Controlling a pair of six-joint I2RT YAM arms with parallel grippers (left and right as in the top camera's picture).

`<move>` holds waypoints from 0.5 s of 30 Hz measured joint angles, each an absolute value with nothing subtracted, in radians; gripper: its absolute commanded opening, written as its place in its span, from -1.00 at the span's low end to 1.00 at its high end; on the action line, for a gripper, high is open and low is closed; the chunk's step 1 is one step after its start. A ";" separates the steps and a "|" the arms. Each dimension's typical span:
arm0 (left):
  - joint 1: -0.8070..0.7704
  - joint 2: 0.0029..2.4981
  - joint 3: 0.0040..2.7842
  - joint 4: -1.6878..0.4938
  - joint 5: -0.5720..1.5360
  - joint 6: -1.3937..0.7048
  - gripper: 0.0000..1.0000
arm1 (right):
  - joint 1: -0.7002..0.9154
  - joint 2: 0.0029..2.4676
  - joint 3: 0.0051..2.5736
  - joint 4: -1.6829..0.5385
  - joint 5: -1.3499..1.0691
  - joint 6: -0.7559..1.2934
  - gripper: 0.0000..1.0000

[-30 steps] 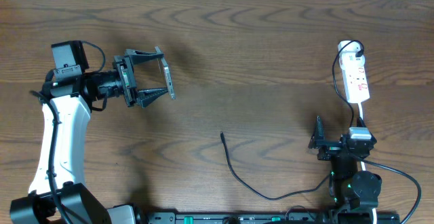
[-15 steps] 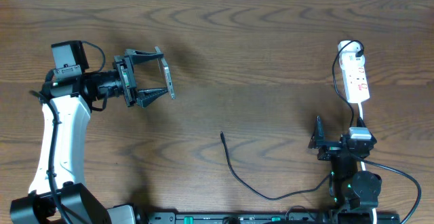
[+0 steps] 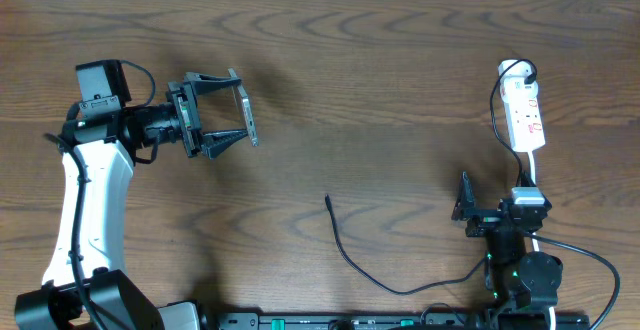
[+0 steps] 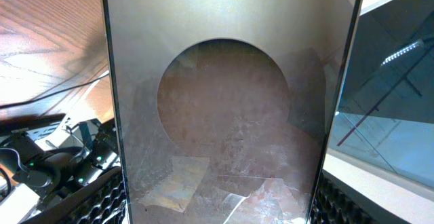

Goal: Plug charger to phone and switch on socket
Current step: 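Move the right gripper toward the box held by the left gripper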

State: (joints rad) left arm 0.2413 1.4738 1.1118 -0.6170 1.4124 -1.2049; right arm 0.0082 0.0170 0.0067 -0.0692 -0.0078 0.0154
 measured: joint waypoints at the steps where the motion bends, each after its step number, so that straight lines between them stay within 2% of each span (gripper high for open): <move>1: 0.241 1.474 1.112 -0.617 1.413 -1.205 -0.85 | 0.008 0.017 0.007 -0.070 -0.008 0.017 0.99; 10: 0.241 1.474 1.112 -0.617 1.413 -1.205 -0.86 | 0.008 0.025 0.021 -0.102 -0.061 0.041 0.98; 15: 0.241 1.474 1.112 -0.616 1.412 -1.205 -0.85 | 0.008 0.213 0.191 -0.218 -0.101 0.044 0.99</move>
State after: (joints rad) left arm 0.2413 1.4738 1.1118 -0.6159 1.4124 -1.2045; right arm 0.0082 0.2127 0.1909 -0.2180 -0.1009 0.0437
